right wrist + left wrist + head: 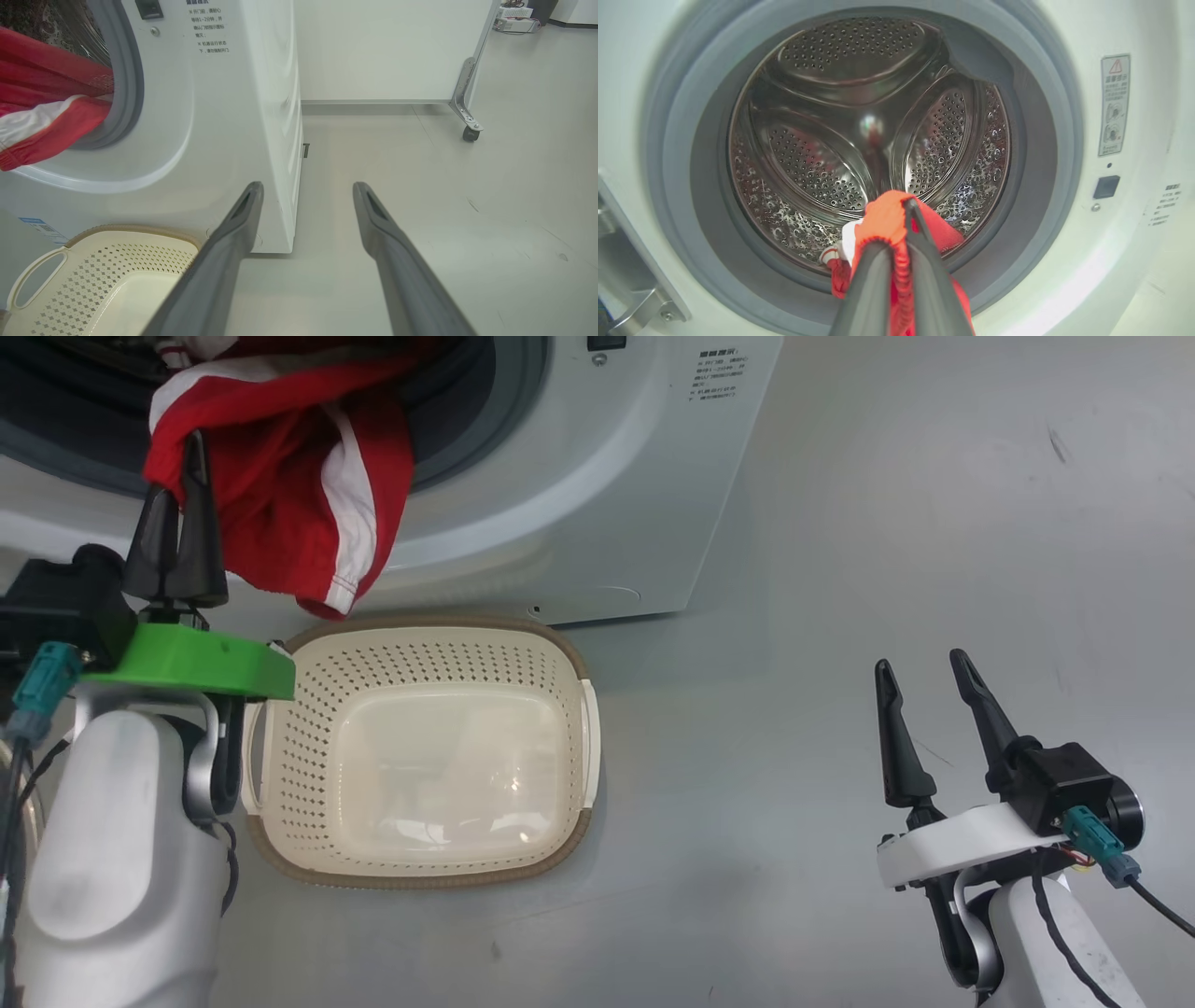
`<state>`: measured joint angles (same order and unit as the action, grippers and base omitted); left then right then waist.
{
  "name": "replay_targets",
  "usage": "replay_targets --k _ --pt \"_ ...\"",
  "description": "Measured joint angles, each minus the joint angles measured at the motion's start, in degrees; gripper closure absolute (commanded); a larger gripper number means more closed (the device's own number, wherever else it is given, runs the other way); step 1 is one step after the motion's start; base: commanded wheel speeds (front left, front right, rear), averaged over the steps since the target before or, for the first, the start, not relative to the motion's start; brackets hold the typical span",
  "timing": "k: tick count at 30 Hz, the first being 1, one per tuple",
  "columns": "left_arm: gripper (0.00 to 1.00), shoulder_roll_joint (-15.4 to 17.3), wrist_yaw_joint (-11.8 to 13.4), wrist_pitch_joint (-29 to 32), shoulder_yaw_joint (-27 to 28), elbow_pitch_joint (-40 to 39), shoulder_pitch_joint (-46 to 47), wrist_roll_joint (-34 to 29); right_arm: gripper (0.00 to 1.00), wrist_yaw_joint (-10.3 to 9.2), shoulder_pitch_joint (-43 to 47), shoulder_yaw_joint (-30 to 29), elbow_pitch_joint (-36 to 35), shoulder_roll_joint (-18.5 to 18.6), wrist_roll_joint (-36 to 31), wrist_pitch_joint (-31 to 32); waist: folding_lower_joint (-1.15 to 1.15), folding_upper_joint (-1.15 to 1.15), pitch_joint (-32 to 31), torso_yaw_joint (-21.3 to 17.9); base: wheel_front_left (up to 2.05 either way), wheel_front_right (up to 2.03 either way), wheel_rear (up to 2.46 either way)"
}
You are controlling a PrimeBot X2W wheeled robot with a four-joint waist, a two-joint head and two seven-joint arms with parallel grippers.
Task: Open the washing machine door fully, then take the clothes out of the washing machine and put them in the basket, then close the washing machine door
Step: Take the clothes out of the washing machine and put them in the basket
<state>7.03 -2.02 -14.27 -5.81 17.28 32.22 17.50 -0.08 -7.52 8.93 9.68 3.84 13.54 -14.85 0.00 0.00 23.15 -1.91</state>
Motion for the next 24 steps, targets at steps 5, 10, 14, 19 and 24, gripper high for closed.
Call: replay_targets --k 5,10,14,19,24 --pt "1.0 -0.2 0.7 0.0 -0.6 -5.2 -2.7 -1.7 0.0 0.01 0.4 0.3 0.0 0.2 -0.1 0.0 0.0 0.0 -1.7 0.9 0.0 0.0 0.0" --pt "1.0 -0.1 1.2 -0.2 -1.9 -9.3 -5.9 -3.1 0.0 0.01 1.0 0.8 0.0 0.2 -0.5 0.0 0.0 0.0 -3.1 1.4 0.0 0.0 0.0" --pt "1.0 -0.2 1.5 -0.2 -2.8 -11.5 -8.9 -3.5 0.0 0.02 1.1 1.3 0.0 0.2 -0.7 0.0 0.0 0.0 -4.4 1.4 0.0 0.0 0.0" --pt "1.0 -0.5 2.3 0.7 -3.6 -12.8 -13.3 -3.5 0.0 0.53 2.2 2.0 -0.3 0.2 -0.7 0.0 0.0 0.0 -6.0 1.0 0.0 0.0 0.0" --pt "1.0 -1.3 2.4 3.3 -4.8 -11.0 -16.9 -2.6 0.0 0.52 2.3 2.5 -1.2 0.1 -0.9 0.0 0.0 0.0 -6.6 0.2 0.0 0.0 0.0"
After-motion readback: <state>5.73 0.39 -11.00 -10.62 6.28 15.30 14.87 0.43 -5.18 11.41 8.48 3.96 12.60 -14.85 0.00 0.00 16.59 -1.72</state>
